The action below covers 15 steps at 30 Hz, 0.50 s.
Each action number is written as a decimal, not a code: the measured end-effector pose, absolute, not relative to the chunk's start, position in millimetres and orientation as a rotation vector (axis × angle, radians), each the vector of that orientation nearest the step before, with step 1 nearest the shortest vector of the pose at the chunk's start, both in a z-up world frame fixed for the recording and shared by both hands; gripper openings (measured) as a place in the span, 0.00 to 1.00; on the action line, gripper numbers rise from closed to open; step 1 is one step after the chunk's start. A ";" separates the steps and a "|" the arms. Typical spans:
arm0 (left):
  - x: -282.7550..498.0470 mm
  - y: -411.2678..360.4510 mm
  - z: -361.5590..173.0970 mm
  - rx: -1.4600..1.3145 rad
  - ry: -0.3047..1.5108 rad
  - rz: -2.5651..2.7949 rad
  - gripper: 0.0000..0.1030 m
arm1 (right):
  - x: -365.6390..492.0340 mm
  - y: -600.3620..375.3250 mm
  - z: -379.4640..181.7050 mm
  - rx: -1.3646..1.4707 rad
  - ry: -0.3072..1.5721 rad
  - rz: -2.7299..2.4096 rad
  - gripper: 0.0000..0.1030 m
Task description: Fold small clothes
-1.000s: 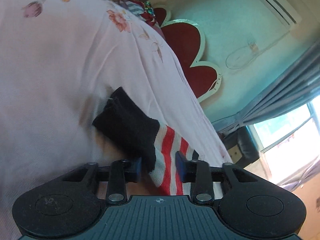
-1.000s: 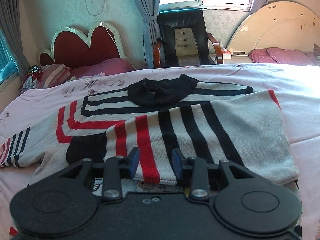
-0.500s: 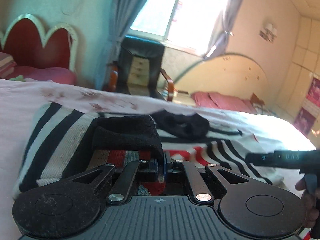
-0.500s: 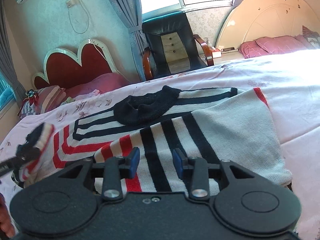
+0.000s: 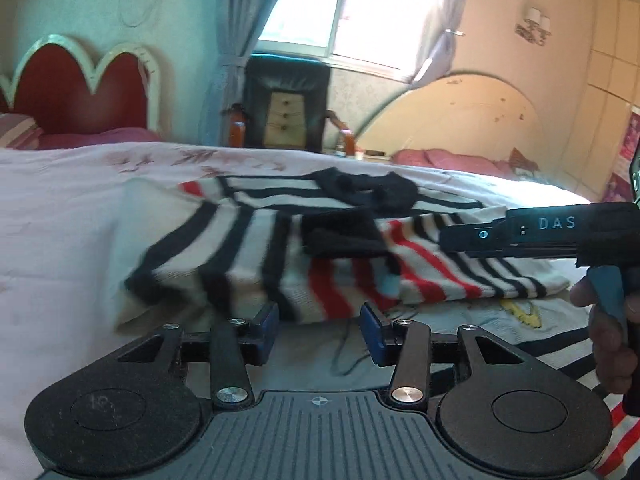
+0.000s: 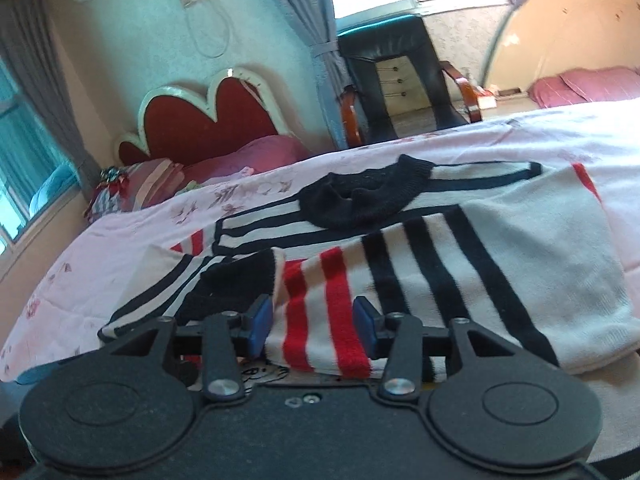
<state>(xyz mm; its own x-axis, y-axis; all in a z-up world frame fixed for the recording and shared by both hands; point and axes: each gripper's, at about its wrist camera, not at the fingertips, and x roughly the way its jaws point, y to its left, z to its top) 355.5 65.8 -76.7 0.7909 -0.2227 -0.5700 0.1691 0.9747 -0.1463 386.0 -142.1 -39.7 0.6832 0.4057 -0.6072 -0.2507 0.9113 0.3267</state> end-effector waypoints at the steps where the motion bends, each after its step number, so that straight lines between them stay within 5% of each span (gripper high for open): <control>1: 348.7 81.6 -80.7 -0.099 0.629 -0.169 0.44 | 386.1 -132.6 -39.9 0.187 0.728 0.393 0.42; 7: 353.8 126.9 -104.1 -0.110 0.680 -0.035 0.44 | 384.4 -59.4 -48.1 -0.202 0.672 0.480 0.41; 10: 366.5 128.4 -105.8 -0.101 0.654 -0.033 0.44 | 389.5 -40.2 -55.1 -0.382 0.639 0.399 0.07; 15: 381.8 125.6 -108.5 -0.113 0.646 -0.034 0.44 | 394.3 -94.0 -24.0 -0.147 0.591 0.217 0.06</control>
<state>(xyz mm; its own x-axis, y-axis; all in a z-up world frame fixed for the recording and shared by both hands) 381.8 125.6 -108.5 0.7982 -0.0665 -0.5987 -0.0040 0.9933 -0.1157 394.3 -94.0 -24.0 0.8086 0.1598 -0.5663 -0.2439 0.9669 -0.0754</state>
